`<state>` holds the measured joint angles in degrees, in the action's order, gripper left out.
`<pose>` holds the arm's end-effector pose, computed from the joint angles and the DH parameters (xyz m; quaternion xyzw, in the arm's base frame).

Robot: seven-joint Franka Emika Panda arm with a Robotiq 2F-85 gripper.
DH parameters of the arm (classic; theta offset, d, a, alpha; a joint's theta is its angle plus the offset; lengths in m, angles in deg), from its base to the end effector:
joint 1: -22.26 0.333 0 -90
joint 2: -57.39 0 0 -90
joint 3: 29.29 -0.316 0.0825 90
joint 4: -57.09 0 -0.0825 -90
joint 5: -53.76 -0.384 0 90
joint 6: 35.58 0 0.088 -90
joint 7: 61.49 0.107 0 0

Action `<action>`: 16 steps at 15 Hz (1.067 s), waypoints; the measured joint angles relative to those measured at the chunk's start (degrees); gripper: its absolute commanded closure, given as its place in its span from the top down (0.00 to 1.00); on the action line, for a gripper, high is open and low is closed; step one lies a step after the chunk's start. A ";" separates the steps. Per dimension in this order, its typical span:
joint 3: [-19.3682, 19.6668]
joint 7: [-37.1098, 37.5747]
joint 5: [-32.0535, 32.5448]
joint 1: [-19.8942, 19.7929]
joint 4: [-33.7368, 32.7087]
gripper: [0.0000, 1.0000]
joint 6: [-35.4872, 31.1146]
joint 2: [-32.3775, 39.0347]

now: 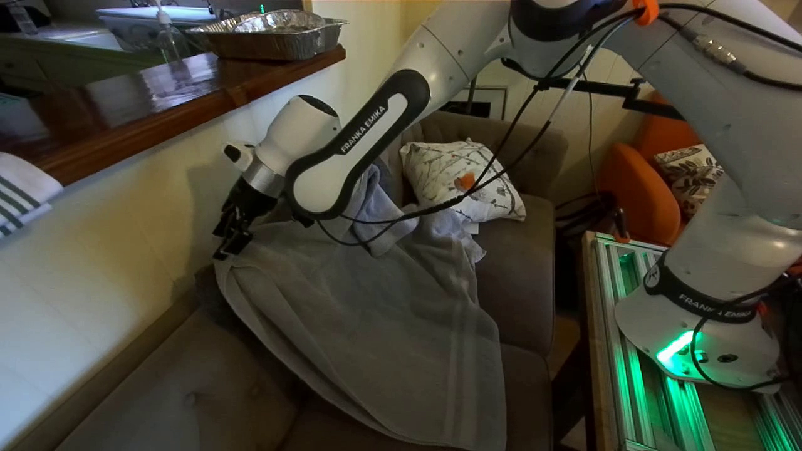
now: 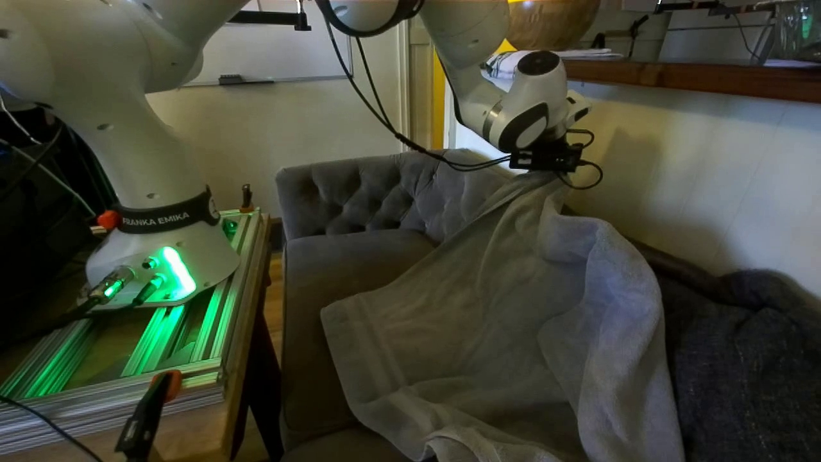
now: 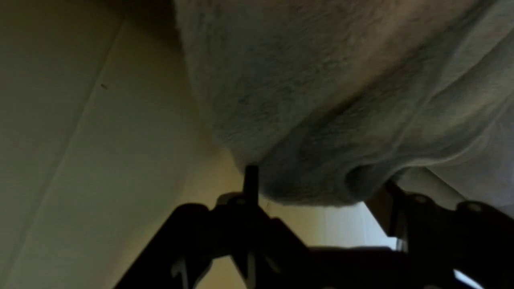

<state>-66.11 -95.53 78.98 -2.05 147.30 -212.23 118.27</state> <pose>0.7252 0.0837 0.1752 -0.8601 -0.3599 -0.3536 0.0754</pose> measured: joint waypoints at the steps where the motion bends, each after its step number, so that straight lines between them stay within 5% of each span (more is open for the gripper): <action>1: 0.12 -2.18 0.02 -0.10 0.00 1.00 -1.37 -0.01; 7: 4.08 -6.46 1.39 0.88 0.08 1.00 -7.94 -0.85; 12: 12.35 3.51 -1.87 1.47 8.26 1.00 -8.32 -10.52; 16: 7.43 11.07 -3.66 -5.01 19.70 1.00 -8.31 -17.75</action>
<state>-58.68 -84.46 75.33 -7.06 167.01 -220.54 100.51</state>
